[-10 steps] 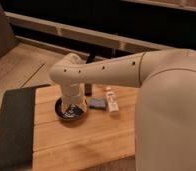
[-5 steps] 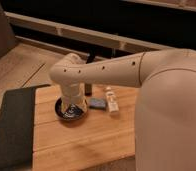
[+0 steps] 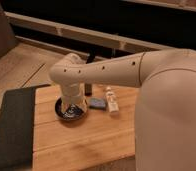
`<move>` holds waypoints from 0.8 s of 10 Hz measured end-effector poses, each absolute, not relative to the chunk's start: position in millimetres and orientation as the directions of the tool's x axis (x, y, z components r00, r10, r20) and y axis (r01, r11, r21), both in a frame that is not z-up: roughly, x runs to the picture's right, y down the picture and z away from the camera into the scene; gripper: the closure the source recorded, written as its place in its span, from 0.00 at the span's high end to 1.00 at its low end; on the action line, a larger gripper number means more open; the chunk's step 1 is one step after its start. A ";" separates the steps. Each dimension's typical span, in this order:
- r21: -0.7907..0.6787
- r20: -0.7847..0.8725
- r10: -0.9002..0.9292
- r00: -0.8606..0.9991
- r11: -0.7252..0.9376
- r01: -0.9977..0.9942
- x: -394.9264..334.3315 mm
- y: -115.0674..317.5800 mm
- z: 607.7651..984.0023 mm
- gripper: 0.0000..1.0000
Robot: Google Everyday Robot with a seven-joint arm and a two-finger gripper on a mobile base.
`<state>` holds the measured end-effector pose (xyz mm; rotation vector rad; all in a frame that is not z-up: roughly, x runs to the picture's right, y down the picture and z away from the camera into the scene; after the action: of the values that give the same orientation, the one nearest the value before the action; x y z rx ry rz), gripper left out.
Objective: Place the white sponge in the ceramic cup
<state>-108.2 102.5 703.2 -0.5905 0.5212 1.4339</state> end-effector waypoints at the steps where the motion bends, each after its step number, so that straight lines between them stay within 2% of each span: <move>1: -0.063 -0.643 0.763 0.072 0.040 -0.997 -109.2 93.2 707.2 0.65; 2: -0.066 -0.628 0.775 0.073 0.041 -0.997 -108.5 83.7 711.9 0.65; 6: -0.179 -0.415 0.892 0.178 0.112 -0.978 -119.3 -22.0 735.3 0.65; 8: -0.173 -0.378 0.909 0.176 0.118 -0.978 -110.8 -38.5 736.1 0.65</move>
<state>-110.8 -38.5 736.1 -0.4229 0.1959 1.3928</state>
